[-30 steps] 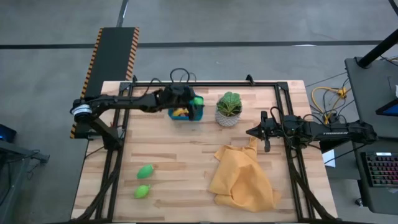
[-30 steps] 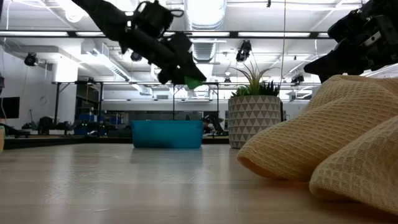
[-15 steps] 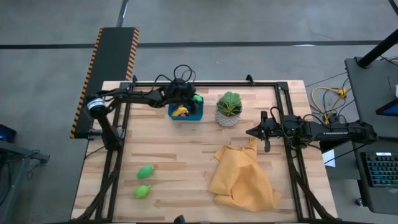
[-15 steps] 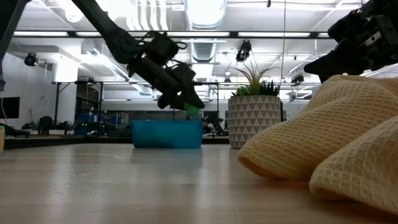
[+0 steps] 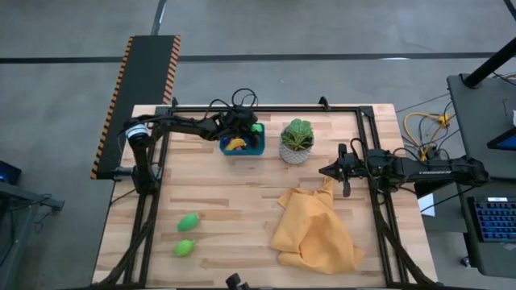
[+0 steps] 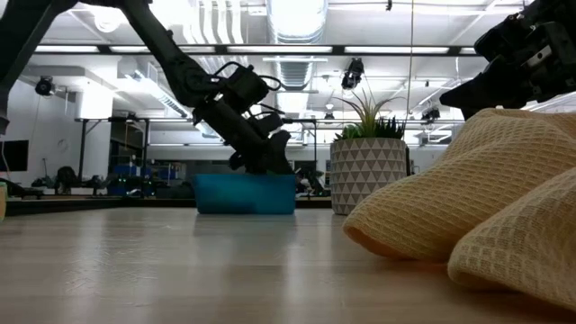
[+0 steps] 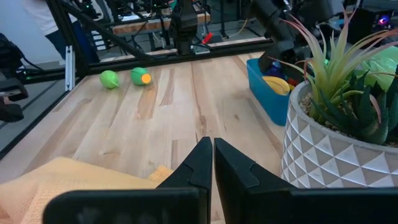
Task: Pick and placing Produce into tupperware
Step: Put the green pear into the blue bin
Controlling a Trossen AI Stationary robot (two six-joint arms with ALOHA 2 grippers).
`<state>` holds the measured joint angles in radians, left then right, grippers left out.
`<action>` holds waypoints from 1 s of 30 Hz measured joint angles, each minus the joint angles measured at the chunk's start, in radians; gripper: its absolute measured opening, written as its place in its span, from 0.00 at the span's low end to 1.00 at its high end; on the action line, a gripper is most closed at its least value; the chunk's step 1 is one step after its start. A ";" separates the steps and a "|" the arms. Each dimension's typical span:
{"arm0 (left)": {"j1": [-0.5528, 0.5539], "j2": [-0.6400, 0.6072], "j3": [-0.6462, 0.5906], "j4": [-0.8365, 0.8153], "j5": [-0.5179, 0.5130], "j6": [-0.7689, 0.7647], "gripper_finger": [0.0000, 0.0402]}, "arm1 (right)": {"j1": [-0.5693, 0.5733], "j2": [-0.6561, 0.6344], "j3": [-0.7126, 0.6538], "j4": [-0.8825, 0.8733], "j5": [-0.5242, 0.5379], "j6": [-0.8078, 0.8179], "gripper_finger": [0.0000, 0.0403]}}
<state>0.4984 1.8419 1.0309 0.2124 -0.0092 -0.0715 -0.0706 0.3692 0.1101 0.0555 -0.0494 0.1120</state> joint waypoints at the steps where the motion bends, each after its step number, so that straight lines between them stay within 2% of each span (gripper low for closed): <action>1: 0.000 0.002 0.000 -0.003 -0.001 0.000 0.52 | 0.000 0.000 0.000 0.000 0.000 0.000 0.02; 30: 0.000 -0.018 -0.005 -0.042 0.002 0.011 0.52 | 0.000 0.000 0.000 -0.001 0.000 0.000 0.02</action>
<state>0.4984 1.8240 1.0257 0.1707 -0.0074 -0.0608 -0.0705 0.3695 0.1101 0.0547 -0.0498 0.1122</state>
